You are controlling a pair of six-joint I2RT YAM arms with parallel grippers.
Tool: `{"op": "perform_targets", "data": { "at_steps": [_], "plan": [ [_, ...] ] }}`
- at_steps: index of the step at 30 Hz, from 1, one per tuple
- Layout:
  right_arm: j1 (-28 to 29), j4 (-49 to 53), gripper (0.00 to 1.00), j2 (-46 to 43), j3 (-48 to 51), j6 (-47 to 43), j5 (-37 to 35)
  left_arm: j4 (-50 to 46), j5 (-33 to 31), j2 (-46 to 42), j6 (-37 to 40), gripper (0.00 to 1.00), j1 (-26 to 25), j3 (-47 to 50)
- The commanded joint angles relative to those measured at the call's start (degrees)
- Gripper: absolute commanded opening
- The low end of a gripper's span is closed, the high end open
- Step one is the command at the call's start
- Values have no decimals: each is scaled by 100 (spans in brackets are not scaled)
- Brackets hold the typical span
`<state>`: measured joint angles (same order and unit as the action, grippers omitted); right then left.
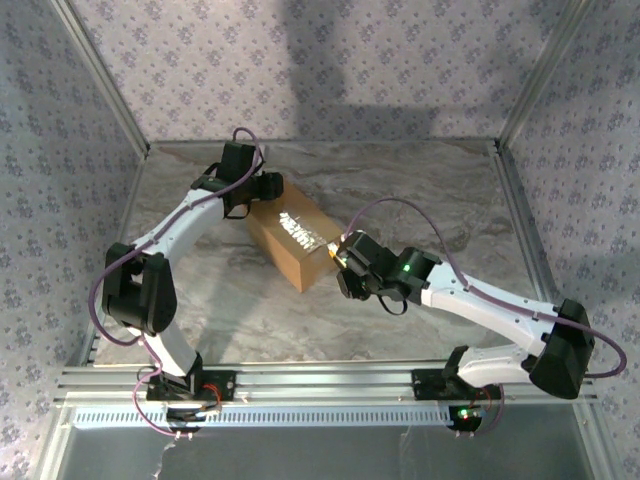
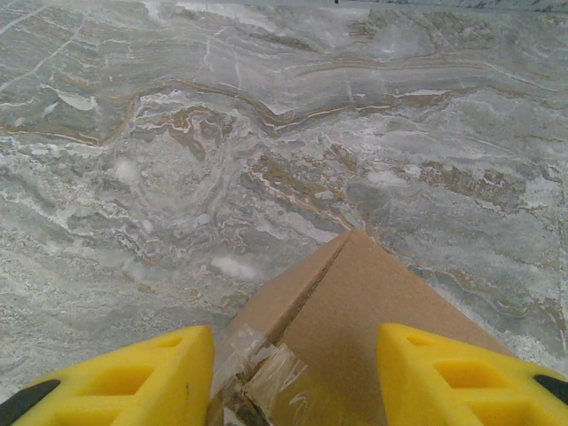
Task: Unpack the express box
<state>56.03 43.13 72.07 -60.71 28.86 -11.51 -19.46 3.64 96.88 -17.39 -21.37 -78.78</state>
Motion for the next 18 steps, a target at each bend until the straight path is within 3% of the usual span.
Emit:
{"op": "perform_targets", "data": {
  "at_steps": [1,18],
  "plan": [
    [-48,-117,0,-1,-263,-17,-99,-447,400,191,-57,52,-102,247],
    [-162,-279,0,123,-301,-42,-118,-392,489,151,-138,51,-261,274]
  ]
}}
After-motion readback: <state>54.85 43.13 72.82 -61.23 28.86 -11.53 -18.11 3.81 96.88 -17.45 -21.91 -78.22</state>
